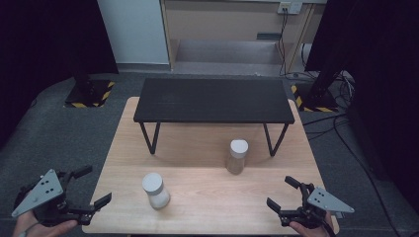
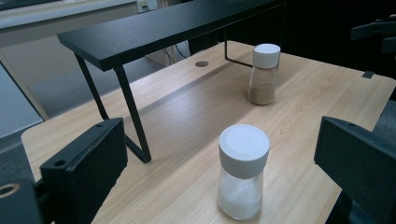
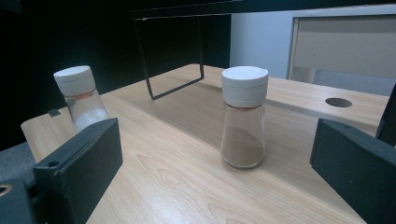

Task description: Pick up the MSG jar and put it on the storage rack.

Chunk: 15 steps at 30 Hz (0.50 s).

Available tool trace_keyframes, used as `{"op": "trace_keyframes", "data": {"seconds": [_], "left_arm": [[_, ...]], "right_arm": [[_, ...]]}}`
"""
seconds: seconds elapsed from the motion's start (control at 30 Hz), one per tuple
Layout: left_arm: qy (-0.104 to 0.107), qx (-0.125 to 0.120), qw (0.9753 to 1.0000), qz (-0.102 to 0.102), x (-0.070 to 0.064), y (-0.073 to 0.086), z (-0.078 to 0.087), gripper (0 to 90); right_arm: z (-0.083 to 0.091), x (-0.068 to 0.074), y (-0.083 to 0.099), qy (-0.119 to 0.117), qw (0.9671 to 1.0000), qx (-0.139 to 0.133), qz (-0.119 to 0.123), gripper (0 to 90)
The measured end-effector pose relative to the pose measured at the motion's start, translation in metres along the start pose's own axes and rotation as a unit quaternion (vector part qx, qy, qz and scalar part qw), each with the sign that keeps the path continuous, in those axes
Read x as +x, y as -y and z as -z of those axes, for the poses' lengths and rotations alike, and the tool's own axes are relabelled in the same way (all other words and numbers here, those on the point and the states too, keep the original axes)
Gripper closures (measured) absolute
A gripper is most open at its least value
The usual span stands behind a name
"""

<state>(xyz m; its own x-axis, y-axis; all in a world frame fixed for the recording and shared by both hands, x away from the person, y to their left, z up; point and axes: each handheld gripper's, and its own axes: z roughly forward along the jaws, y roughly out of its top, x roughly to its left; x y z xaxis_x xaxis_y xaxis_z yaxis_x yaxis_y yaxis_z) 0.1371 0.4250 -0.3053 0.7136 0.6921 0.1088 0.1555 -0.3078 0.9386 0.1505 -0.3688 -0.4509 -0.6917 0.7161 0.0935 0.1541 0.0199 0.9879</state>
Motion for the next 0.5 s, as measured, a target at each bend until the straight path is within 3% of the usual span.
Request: {"op": "trace_keyframes", "data": {"seconds": [0.5], "left_arm": [[0.024,0.03,0.9992,-0.01,0.013,-0.017,-0.006,1.4]], "right_arm": [[0.0,0.0,0.0,0.0,1.0,0.0,0.0,2.8]]}}
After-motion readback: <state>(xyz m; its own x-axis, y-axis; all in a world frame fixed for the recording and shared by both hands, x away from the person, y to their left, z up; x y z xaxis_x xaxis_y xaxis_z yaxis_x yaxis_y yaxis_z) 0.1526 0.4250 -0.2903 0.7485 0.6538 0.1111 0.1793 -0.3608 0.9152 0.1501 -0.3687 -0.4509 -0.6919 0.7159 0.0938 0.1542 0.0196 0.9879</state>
